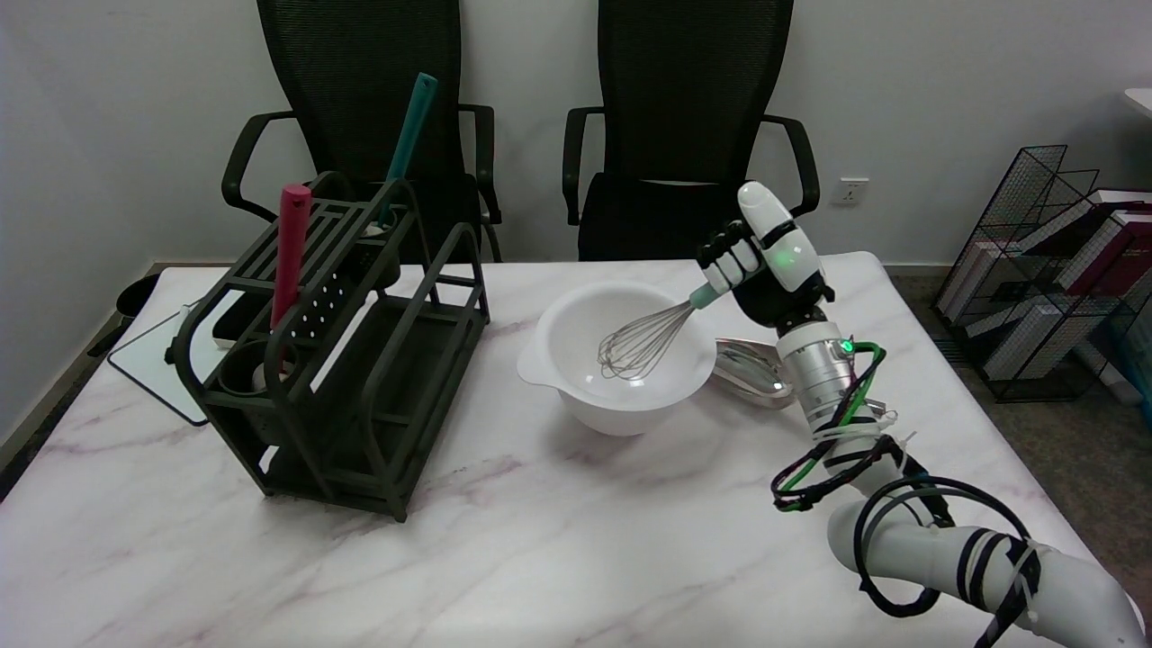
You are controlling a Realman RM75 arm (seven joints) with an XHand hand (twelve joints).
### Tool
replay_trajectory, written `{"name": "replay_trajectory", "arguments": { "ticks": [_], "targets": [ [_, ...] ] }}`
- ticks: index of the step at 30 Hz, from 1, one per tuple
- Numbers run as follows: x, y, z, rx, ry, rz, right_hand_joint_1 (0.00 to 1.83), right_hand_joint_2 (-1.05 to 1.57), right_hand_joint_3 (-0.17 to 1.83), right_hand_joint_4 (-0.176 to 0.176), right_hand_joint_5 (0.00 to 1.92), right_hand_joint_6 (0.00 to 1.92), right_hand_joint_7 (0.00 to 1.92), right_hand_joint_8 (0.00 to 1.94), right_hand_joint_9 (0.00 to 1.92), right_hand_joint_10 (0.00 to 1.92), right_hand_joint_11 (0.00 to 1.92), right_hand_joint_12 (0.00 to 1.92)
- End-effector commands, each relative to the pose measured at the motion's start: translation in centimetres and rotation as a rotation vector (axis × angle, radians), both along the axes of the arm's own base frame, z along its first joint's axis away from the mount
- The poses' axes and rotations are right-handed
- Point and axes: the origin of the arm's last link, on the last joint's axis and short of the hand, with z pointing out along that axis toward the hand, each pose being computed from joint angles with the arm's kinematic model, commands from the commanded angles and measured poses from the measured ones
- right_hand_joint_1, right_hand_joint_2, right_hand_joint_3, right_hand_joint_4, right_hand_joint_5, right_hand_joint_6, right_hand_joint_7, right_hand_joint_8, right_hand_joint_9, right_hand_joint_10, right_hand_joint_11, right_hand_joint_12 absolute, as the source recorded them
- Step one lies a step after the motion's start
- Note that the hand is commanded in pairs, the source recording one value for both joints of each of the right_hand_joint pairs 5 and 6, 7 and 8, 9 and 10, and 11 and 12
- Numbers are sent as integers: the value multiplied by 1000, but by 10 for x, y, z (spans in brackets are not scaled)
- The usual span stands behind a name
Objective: Place the whisk into the mixing bowl.
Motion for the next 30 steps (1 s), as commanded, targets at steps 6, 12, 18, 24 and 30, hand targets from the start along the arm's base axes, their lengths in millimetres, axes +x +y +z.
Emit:
{"name": "replay_trajectory", "arguments": {
  "ticks": [6,12,18,24,30],
  "targets": [
    [-32,9,12,-46,10,-97,1069,1571,300,0,1920,1920,1920,1920,1920,1920,1920,1920],
    [-32,9,10,-45,7,-90,1066,1571,312,0,1920,1920,1920,1920,1920,1920,1920,1920],
    [-36,12,12,-52,13,-102,1061,1571,309,0,1920,1920,1920,1920,1920,1920,1829,1829],
    [-39,12,11,-56,9,-110,1043,1571,332,0,1920,1920,1920,1920,1919,1919,1688,1688],
    [-40,13,9,-55,4,-109,1023,1018,783,0,1632,1632,1638,1638,1607,1607,1328,1328]
  ]
}}
